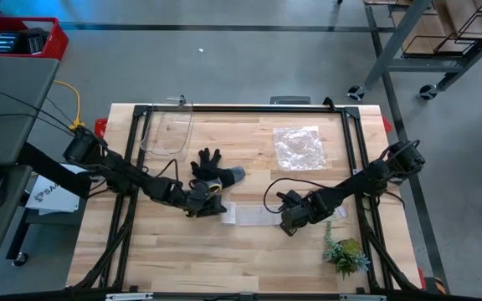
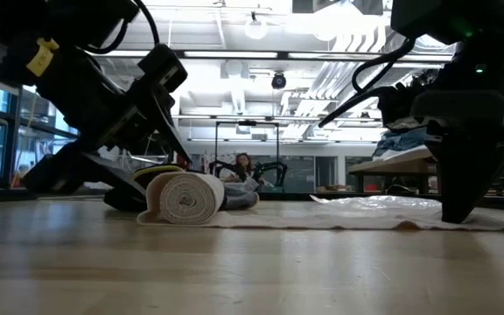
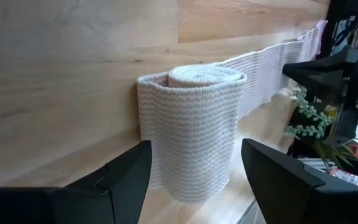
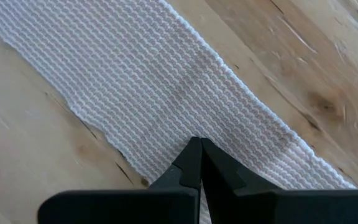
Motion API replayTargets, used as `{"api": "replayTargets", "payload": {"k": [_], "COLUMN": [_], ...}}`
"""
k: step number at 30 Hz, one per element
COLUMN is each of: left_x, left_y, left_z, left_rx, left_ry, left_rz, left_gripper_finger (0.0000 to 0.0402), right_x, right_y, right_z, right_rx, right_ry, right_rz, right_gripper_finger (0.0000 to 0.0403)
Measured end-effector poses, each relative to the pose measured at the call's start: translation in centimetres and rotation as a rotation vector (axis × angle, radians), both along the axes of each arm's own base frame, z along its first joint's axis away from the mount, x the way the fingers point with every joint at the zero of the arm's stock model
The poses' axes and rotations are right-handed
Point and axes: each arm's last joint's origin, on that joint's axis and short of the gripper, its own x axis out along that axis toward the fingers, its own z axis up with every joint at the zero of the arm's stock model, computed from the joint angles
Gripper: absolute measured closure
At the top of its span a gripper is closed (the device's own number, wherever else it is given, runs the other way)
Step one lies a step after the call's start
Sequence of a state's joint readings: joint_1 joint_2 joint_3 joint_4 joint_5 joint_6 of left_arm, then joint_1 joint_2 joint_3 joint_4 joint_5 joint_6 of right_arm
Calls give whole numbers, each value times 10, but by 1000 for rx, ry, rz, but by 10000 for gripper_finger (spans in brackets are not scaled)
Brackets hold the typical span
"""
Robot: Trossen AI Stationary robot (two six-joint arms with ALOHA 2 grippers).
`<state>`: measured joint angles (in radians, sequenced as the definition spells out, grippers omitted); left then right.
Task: Roll bandage
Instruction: Roll the white-brown bandage
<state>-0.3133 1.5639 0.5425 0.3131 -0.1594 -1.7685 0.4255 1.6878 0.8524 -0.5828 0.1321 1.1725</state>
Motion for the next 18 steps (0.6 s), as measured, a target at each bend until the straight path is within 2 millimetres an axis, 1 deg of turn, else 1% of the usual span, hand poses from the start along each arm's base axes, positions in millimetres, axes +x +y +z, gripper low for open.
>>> {"api": "replayTargets", "payload": {"k": [8, 18], "left_x": [-1, -2], "left_y": [-5, -6], "left_z": [0, 0], "left_rx": [-24, 5], "left_ry": [4, -13], "left_rz": [-8, 62], "left_gripper_finger": [158, 158], "right_x": [-2, -3], "right_y": [-1, -2], "right_z": [-1, -1], "right_rx": [1, -4], "right_ry": [11, 27], "right_rz": [-64, -84], "right_gripper_finger": [403, 403]}}
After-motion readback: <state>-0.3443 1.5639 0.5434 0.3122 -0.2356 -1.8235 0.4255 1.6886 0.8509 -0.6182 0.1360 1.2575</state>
